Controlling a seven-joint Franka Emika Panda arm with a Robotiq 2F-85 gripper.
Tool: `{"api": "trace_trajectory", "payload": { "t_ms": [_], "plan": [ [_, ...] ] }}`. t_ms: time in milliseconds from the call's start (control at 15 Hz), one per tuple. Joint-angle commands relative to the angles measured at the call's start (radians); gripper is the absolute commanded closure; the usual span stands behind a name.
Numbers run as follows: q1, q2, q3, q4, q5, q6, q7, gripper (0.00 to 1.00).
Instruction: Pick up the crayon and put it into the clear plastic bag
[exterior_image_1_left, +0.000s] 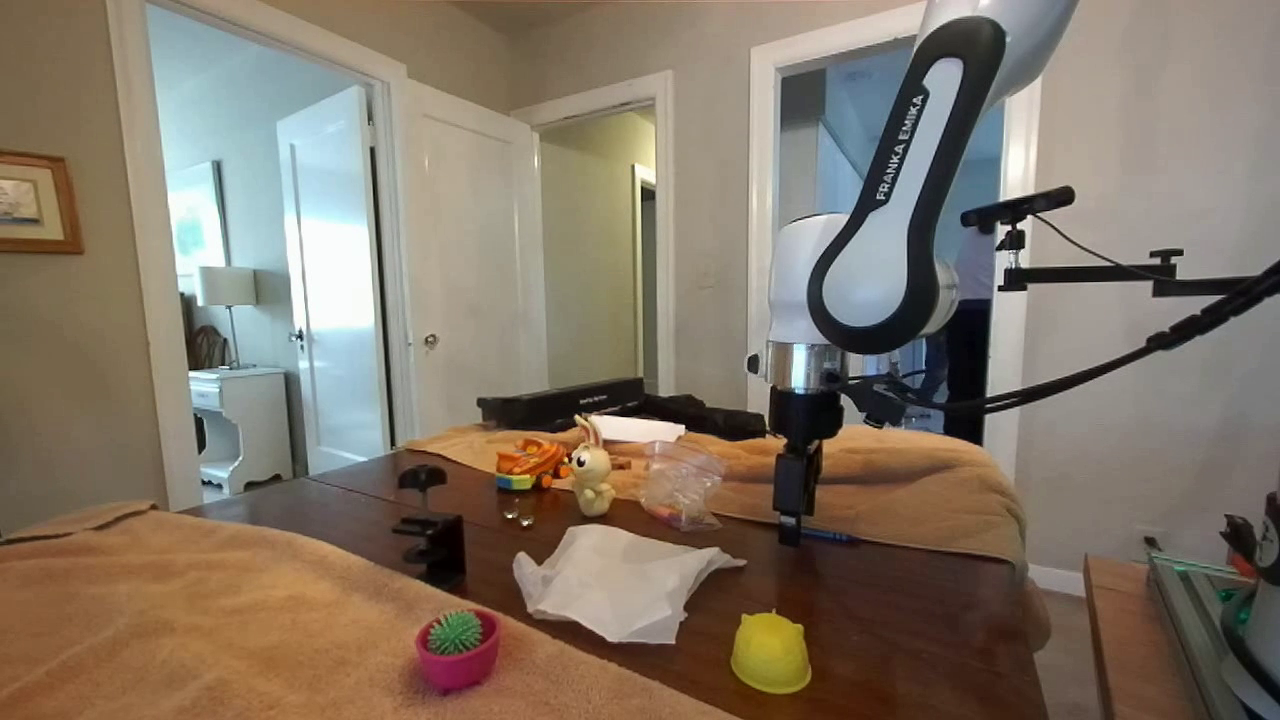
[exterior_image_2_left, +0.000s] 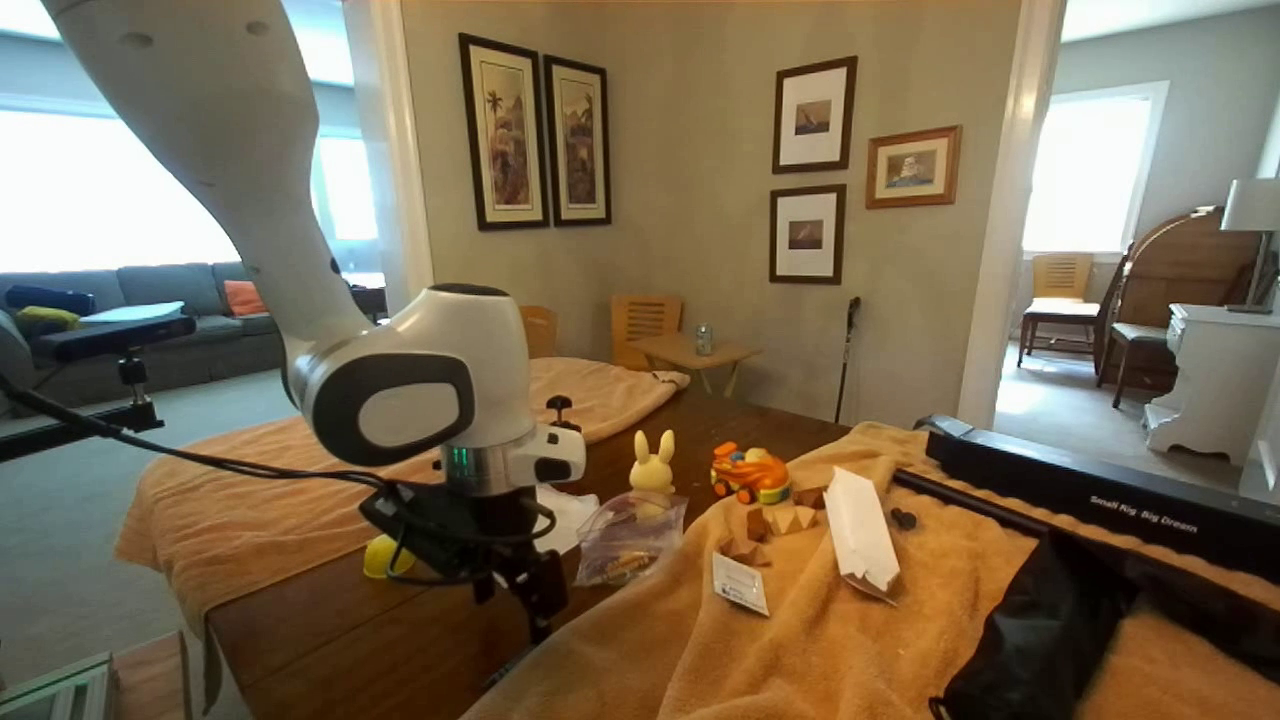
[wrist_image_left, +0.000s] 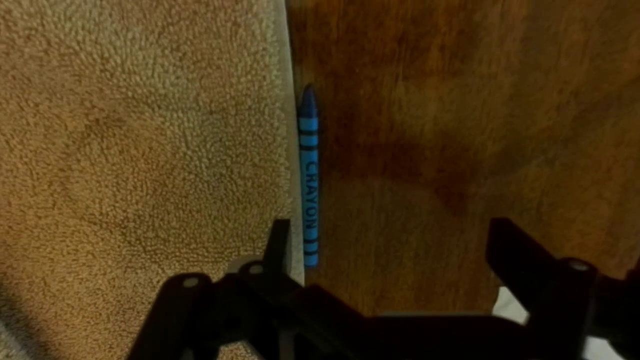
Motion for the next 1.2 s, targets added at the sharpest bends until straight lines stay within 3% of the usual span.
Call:
{"api": "trace_trajectory", "payload": {
  "t_ms": [0, 1133],
  "plan": [
    [0.002, 0.007, -0.011, 0.017, -0.004, -0.038, -0.003, 0.00],
    [-0.019, 0.044, 0.037, 0.014, 0.090, -0.019, -0.058, 0.00]
  ]
}}
